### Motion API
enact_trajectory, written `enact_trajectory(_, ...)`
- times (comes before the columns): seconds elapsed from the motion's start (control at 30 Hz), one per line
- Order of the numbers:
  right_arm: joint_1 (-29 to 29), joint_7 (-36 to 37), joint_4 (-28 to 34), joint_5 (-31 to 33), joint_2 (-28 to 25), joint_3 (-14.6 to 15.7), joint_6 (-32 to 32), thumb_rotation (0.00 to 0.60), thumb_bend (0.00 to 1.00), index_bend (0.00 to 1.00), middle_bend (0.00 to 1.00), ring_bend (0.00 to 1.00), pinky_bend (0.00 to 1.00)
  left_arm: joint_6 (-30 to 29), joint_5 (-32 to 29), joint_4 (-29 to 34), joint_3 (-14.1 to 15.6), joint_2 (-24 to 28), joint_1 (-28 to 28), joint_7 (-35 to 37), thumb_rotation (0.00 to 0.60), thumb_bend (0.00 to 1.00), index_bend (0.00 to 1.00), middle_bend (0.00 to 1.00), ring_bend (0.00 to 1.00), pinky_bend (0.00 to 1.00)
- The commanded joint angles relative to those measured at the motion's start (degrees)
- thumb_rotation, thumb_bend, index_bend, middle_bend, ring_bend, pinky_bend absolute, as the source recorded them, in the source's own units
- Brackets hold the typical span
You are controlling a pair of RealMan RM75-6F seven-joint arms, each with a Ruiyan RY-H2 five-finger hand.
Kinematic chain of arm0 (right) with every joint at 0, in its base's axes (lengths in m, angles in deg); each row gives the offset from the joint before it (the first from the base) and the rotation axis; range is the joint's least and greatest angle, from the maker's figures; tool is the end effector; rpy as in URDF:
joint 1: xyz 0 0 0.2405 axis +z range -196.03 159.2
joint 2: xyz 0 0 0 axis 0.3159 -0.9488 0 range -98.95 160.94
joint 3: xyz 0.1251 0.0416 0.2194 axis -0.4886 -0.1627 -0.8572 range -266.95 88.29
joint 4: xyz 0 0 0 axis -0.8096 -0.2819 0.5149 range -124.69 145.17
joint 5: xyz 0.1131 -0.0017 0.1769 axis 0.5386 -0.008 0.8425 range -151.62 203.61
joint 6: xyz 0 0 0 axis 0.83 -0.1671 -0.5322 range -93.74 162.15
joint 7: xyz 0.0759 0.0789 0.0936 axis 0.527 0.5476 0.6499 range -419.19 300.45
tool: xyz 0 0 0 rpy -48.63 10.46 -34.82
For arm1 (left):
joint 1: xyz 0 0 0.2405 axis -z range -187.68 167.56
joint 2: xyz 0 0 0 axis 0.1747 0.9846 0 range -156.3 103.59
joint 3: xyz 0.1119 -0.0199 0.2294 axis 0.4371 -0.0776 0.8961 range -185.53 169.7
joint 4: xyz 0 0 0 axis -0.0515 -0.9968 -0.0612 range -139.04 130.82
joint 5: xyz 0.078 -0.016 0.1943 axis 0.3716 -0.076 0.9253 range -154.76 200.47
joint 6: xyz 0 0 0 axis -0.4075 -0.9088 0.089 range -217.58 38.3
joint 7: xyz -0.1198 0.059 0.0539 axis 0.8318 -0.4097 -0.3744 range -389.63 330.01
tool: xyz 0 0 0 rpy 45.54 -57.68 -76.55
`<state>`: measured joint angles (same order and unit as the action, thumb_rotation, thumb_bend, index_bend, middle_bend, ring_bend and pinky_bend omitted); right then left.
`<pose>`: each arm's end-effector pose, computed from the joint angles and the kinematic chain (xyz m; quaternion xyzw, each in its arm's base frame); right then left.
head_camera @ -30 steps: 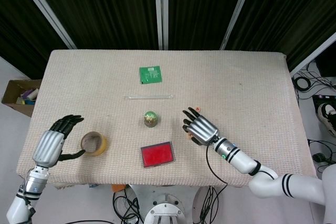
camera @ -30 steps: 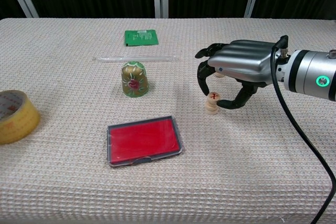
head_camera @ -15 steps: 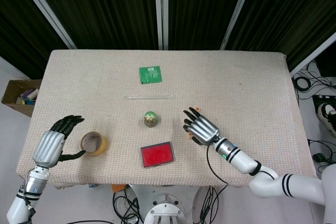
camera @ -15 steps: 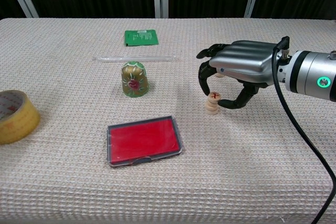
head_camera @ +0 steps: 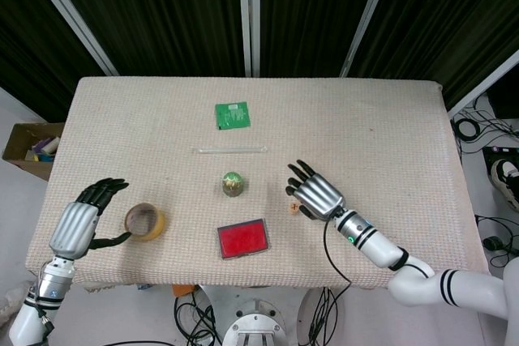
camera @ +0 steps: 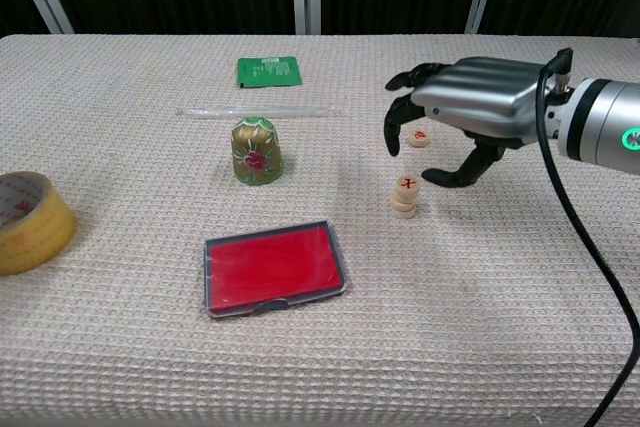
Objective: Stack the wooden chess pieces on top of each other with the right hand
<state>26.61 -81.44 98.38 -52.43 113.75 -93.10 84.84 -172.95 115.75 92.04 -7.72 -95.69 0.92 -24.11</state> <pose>-0.1371 -0.3192 -0.0134 0.8499 -0.2304 0.3230 0.3467 -0.2572 0.1945 0.1090 -0.6188 -0.4258 -0.4793 0.4539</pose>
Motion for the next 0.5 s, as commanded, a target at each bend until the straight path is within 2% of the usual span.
enact_trajectory(0.03, -0.37, 1.43, -1.09, 2.24, -1.06, -1.76, 0.43, 0.6, 0.34, 0.37, 0.28, 0.0, 0.05, -0.05, -0.03, -0.1, 0.02, 0.01, -0.06, 0.17, 0.6, 0.06, 0.17, 0.14, 0.12, 0.2)
enact_trajectory(0.2, 1.81, 0.59, -7.13, 8.51, 0.99, -4.13, -3.74, 0.6, 0.22, 0.37, 0.27, 0.0, 0.05, -0.11, -0.04, -0.19, 0.07, 0.0, -0.16, 0.27, 0.6, 0.06, 0.17, 0.14, 0.12, 0.2)
enact_trajectory(0.5, 7.15, -2.24, -18.83, 15.32, 8.56, -5.82, -10.46, 0.6, 0.23, 0.37, 0.27, 0.0, 0.05, -0.01, -0.66, -0.07, 0.09, 0.21, -0.44, 0.09, 0.6, 0.06, 0.17, 0.14, 0.12, 0.2)
